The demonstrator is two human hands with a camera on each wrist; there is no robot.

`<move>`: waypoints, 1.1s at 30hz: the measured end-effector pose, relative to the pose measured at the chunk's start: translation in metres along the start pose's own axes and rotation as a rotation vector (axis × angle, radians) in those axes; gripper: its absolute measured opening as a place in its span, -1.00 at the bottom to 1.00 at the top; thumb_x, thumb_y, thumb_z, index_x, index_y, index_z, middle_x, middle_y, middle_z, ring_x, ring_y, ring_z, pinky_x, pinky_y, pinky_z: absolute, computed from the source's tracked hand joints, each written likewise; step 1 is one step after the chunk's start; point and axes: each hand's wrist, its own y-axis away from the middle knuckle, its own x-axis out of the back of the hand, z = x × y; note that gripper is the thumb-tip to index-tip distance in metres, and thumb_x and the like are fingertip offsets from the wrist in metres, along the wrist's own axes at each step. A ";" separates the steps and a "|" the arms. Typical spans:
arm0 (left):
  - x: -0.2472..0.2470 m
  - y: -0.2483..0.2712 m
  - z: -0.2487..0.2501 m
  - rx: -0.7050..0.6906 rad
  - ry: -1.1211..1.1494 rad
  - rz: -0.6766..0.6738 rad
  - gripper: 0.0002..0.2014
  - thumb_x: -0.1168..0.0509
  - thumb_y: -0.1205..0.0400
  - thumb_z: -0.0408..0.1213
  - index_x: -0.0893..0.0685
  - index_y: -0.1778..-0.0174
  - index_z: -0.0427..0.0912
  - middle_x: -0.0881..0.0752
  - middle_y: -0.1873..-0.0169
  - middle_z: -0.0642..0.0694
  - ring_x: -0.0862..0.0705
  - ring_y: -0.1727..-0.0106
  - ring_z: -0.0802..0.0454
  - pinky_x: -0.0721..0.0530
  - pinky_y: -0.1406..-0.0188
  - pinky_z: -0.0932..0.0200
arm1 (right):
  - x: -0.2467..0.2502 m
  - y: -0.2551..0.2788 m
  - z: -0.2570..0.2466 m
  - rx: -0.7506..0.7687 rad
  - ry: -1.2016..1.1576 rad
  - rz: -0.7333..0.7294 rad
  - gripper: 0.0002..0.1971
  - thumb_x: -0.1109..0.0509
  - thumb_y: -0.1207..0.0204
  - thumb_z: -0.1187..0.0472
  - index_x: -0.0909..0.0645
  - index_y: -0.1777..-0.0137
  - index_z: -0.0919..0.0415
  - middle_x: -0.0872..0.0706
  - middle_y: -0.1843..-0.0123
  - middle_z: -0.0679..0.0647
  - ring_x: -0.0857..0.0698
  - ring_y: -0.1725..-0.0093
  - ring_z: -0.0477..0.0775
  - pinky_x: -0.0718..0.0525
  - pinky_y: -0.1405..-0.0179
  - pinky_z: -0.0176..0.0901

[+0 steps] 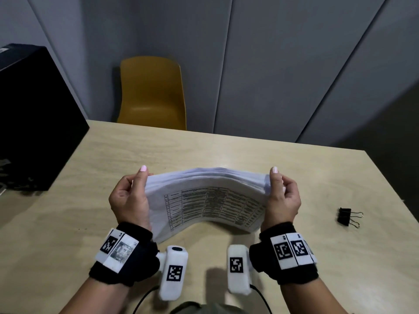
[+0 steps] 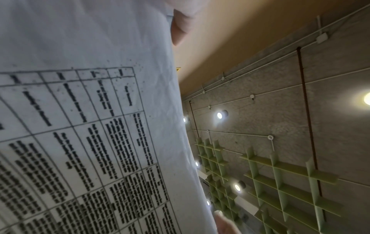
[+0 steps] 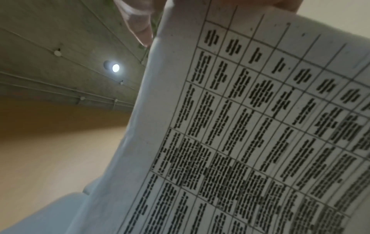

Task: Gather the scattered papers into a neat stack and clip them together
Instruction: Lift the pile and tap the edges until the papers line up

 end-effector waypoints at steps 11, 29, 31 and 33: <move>0.003 -0.007 -0.005 -0.083 0.041 -0.019 -0.94 -0.38 -0.25 -0.27 -0.74 0.48 -0.02 -0.77 0.47 0.08 -0.65 0.17 -0.15 -0.59 0.04 -0.09 | 0.001 -0.002 0.007 0.001 -0.056 0.014 -0.88 -0.46 -0.22 0.08 -0.65 0.50 0.01 -0.60 0.47 -0.16 -0.53 0.39 -0.11 -0.48 0.32 -0.24; 0.001 -0.006 -0.009 -0.077 -0.103 0.037 -0.66 -0.40 -0.38 0.03 -0.52 0.59 -0.06 -0.45 0.56 0.00 -0.44 0.34 -0.03 -0.41 0.24 0.05 | 0.002 -0.006 0.006 0.043 0.079 -0.033 -0.73 -0.40 -0.16 -0.20 -0.58 0.36 -0.02 -0.59 0.35 -0.13 -0.56 0.37 -0.26 -0.53 0.31 -0.41; 0.000 -0.009 -0.009 -0.033 -0.117 0.037 -0.76 -0.41 -0.34 -0.10 -0.60 0.62 -0.04 -0.56 0.64 0.13 -0.50 0.35 0.00 -0.48 0.22 0.01 | 0.000 -0.008 0.005 -0.012 0.096 -0.002 -0.79 -0.40 -0.22 -0.06 -0.56 0.44 0.04 -0.52 0.42 -0.09 -0.50 0.36 -0.09 -0.46 0.35 -0.29; 0.000 -0.011 -0.009 -0.002 -0.118 0.025 -0.84 -0.39 -0.33 -0.17 -0.67 0.59 -0.01 -0.68 0.60 0.16 -0.60 0.29 -0.02 -0.59 0.13 -0.08 | -0.001 -0.010 0.005 -0.023 0.099 0.011 -0.86 -0.38 -0.22 0.06 -0.56 0.46 0.08 -0.55 0.42 -0.05 -0.51 0.28 -0.02 -0.45 0.28 -0.24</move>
